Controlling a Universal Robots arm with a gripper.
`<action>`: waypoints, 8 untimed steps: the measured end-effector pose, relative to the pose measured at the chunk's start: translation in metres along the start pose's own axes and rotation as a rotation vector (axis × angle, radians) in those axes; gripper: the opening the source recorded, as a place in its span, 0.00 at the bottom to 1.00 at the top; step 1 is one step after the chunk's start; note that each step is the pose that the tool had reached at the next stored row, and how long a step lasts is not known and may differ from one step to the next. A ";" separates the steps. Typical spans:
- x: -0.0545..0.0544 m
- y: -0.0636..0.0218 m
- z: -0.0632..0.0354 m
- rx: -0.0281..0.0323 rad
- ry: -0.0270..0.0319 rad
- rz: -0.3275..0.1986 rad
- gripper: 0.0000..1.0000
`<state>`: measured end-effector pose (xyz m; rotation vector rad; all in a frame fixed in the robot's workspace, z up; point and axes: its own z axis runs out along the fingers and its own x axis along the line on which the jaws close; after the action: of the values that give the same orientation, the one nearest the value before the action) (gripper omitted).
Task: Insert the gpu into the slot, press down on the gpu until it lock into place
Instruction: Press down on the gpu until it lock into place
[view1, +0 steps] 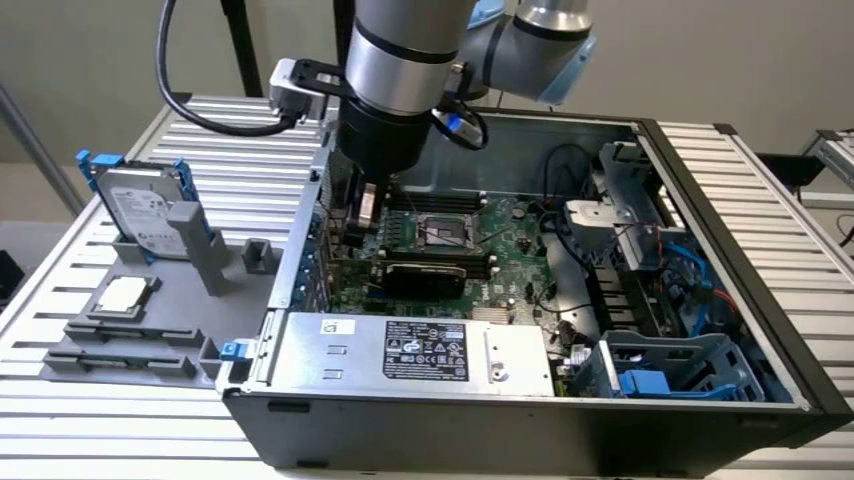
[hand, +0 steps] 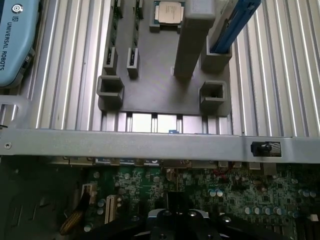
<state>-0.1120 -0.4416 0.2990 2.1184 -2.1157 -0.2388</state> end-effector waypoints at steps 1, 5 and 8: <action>0.000 -0.0010 -0.0002 0.0117 0.0003 -0.001 0.11; 0.000 -0.0051 -0.0011 0.0636 0.0013 -0.006 0.11; 0.000 -0.0082 -0.0017 0.1007 0.0018 -0.009 0.11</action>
<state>-0.1037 -0.4419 0.2990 2.1826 -2.1606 -0.1340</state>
